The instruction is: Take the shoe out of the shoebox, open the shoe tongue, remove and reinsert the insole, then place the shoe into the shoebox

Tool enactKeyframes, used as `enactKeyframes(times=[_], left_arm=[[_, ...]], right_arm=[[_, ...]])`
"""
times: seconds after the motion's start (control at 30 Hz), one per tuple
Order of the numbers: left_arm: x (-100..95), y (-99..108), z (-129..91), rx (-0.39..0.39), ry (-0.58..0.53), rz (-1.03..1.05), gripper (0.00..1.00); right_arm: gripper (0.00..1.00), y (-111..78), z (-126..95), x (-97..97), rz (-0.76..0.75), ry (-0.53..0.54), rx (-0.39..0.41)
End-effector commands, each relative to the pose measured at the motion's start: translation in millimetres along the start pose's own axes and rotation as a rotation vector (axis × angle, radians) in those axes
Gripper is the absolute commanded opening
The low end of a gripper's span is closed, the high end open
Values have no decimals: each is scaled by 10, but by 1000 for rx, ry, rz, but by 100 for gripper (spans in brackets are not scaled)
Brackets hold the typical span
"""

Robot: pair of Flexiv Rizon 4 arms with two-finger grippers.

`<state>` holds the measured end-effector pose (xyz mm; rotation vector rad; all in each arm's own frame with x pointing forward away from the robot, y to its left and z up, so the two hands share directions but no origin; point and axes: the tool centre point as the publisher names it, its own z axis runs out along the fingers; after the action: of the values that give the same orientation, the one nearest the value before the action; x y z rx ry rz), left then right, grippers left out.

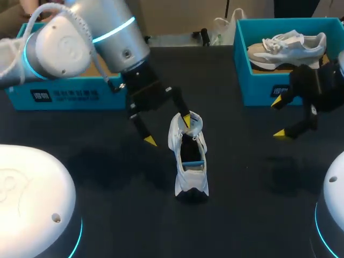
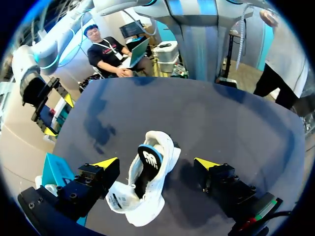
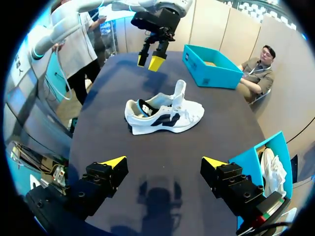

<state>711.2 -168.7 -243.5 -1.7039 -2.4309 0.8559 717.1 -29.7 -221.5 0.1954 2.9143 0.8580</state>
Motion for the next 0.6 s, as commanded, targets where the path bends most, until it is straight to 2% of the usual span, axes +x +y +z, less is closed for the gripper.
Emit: enactKeyframes(times=[0.03, 0.1, 0.13, 0.17, 0.2, 0.23, 0.27, 0.4, 0.6], left_arm=[[-127, 59, 12, 5, 168, 7, 64], [-135, 93, 37, 4, 202, 20, 36], [-137, 105, 45, 12, 216, 34, 32], [-139, 122, 52, 15, 224, 45, 21], [-149, 146, 63, 15, 234, 48, 15], [-157, 169, 74, 5, 254, 65, 13], [-167, 189, 92, 5, 260, 66, 0], [-211, 295, 165, -23, 312, 100, 0], [-215, 334, 304, -55, 365, 137, 0]], right_arm=[[100, -9, -22, 31, 0, -5, 1], [100, -9, -22, 31, 0, -5, 1], [100, -9, -22, 31, 0, -5, 1], [100, -9, -22, 31, 0, -5, 1], [100, -9, -22, 31, 0, -5, 1], [100, -9, -22, 31, 0, -5, 1], [100, -9, -22, 31, 0, -5, 1], [100, -9, -22, 31, 0, -5, 1], [100, -9, -22, 31, 0, -5, 1]])
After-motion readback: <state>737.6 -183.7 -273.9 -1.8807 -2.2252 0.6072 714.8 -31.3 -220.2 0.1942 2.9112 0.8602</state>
